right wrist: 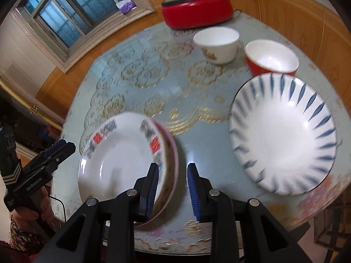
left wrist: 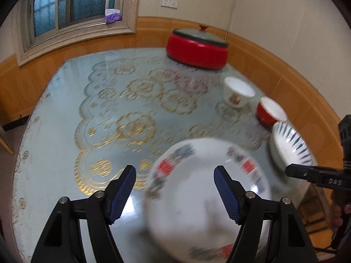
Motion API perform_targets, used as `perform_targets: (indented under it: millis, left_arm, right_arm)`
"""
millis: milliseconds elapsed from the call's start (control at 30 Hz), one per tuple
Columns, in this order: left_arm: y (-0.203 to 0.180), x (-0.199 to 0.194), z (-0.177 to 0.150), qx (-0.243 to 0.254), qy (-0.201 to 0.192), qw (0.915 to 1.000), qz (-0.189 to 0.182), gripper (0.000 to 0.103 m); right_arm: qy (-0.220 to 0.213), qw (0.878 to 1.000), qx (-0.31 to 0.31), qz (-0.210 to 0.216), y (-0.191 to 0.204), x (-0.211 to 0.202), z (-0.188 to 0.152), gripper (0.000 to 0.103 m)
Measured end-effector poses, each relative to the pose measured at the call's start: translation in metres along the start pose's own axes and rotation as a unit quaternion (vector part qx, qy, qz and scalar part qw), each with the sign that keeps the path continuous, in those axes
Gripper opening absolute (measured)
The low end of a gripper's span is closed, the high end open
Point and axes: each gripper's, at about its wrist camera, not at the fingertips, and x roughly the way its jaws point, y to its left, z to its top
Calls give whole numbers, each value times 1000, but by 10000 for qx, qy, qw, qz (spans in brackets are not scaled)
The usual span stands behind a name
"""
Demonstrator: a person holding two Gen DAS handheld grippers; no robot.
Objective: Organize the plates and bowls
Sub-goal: 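Move the right tool over to the blue-striped white plate, then close the right tool on the blue-striped plate rim and lift it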
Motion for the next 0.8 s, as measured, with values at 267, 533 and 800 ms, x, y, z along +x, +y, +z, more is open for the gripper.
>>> perform_targets:
  millis: [267, 533, 800]
  left_arm:
    - [-85, 10, 29, 258, -54, 9989, -384, 92]
    - [-170, 56, 42, 593, 245, 9959, -640, 92]
    - [-214, 108, 36, 746, 604, 9945, -413, 87]
  right_arm:
    - [-491, 9979, 44, -419, -64, -43, 33, 32]
    - [-645, 9932, 376, -889, -147, -67, 53, 33]
    - [-293, 9932, 548, -988, -209, -51, 59, 33]
